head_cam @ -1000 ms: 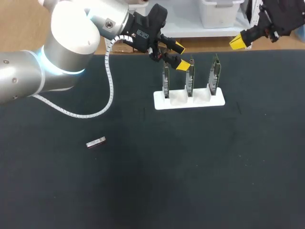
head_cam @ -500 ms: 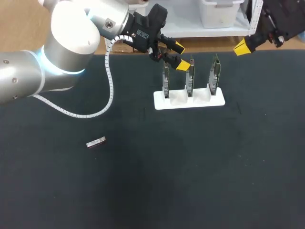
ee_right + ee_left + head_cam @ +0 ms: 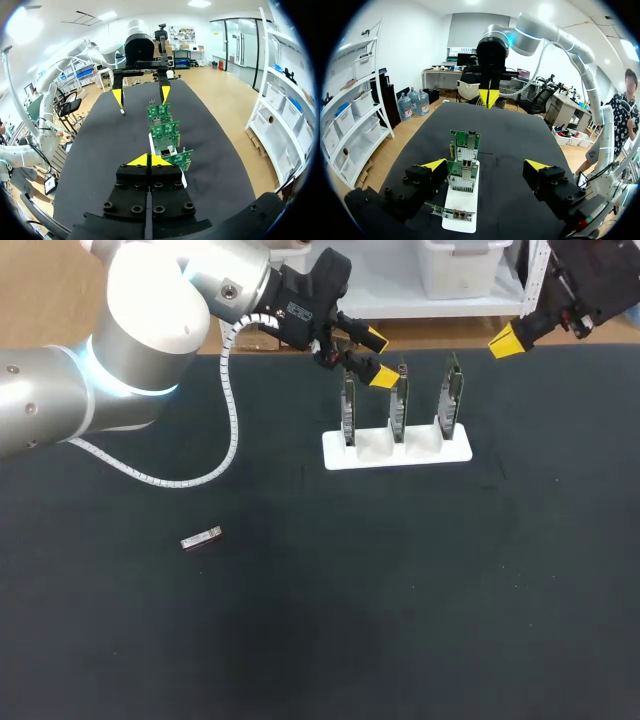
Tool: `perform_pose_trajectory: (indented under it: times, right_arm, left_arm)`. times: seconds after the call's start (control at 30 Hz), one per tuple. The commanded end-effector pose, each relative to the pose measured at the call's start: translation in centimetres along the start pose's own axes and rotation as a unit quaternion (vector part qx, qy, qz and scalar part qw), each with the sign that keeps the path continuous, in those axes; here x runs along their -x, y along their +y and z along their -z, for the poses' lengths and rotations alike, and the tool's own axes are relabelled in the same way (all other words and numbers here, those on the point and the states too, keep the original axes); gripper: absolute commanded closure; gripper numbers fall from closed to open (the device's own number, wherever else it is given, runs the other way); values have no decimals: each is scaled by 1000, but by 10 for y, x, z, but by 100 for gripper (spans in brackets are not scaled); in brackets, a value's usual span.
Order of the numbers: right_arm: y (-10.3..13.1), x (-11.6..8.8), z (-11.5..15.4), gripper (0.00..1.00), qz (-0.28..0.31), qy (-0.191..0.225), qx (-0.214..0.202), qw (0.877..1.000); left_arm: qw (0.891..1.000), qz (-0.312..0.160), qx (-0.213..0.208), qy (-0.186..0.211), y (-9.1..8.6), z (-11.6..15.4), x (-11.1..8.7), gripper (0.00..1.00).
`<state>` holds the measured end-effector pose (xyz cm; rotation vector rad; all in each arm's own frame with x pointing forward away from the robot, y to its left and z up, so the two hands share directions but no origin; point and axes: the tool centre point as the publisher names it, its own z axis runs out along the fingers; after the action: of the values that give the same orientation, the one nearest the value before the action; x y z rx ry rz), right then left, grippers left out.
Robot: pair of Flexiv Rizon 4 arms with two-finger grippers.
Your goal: Pick up the optical module with the left hand, and insert it into the network port with the right hand.
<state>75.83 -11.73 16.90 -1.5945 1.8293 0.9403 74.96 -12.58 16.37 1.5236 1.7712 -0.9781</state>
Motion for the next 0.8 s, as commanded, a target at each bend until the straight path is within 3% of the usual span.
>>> perform_pose_trajectory:
  times: [0.03, 0.33, 0.73, 0.8]
  right_arm:
    - [-17, 2, -2, 100, 0, 0, 38, 999]
    - [-22, -2, -1, 100, 4, 4, 50, 999]
    - [-16, -3, -1, 100, 6, 4, 39, 999]
    - [-15, -2, -1, 100, 4, 3, 22, 1000]
  left_arm:
    - [1000, 1, -2, 3, 2, -1, 1, 0]
    - [1000, 1, -2, 3, 2, -1, 1, 0]
    - [1000, 1, -2, 3, 2, -1, 1, 0]
    - [1000, 1, -2, 3, 2, -1, 1, 0]
